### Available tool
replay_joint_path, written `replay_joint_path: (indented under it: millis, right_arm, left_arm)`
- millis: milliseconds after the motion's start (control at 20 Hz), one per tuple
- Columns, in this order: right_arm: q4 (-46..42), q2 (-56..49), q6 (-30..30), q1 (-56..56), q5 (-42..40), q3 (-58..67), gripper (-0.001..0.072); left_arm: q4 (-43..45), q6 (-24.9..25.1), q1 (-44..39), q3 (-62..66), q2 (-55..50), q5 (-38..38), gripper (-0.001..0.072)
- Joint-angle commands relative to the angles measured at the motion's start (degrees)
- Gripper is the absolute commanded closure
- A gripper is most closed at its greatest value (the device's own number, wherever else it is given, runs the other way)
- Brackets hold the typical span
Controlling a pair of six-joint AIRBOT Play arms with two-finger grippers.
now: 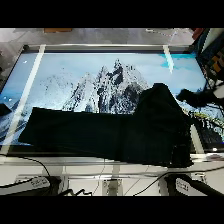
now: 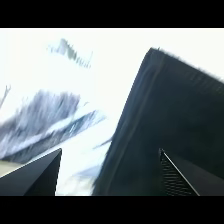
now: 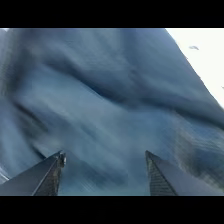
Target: Fold the clothes and pants, and hang the long-sleeved shirts on hangers.
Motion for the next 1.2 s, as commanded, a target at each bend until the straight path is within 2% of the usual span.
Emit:
replay_joint_path:
  millis: [0,50,100,150,250,350,400,450,600,700,900,1150]
  right_arm:
    - [1.1,-13.7,5.7,8.9,-6.7,8.7,0.0158]
    - [1.6,-17.6,5.7,10.6,-6.3,10.9,0.0148]
    - [2.3,-20.8,5.7,12.2,-6.3,12.7,0.0096]
    - [3.0,-23.5,5.7,13.5,-6.6,14.4,0.0078]
    - [3.3,-28.2,5.9,15.5,-6.7,17.6,0.008]
    - [3.3,-31.8,9.1,16.5,-6.3,19.6,0.0098]
    - [3.3,-33.1,10.8,16.5,-6.1,19.9,0.0154]
    - [3.3,-34.2,12.3,16.5,-5.9,20.0,0.0167]
    - [2.6,-36.0,13.2,16.4,-3.4,20.1,0.0333]
    - [2.4,-36.0,13.1,16.4,-3.2,20.6,0.0665]
    - [2.8,-35.3,12.6,16.5,-0.4,27.5,0.0674]
    - [2.8,-28.2,1.3,16.5,7.5,34.8,0.0674]
  left_arm:
    - [-17.1,-0.6,-2.5,3.1,0.2,4.8,0.0011]
    - [-21.6,-0.6,-3.1,3.1,0.2,5.5,0.0011]
    - [-25.5,-0.6,-3.6,3.1,0.2,6.0,0.0011]
    - [-28.7,-0.5,-4.0,3.1,0.2,6.3,0.0011]
    - [-33.7,-0.6,-4.5,3.1,0.2,6.7,0.0011]
    - [-35.8,-0.6,-4.8,3.1,0.2,6.7,0.0011]
    - [-36.2,-0.6,-4.8,3.1,0.2,6.6,0.0011]
    - [-36.3,-0.6,-4.8,3.1,0.2,6.7,0.0011]
    - [-36.3,-0.6,-4.8,3.1,0.2,6.7,0.0011]
    - [-36.3,-0.6,-4.8,3.1,0.2,6.6,0.0011]
    - [-36.3,-0.6,-4.8,3.1,0.2,6.6,0.0011]
    - [-42.0,-0.6,-4.8,3.1,0.2,6.6,0.0011]
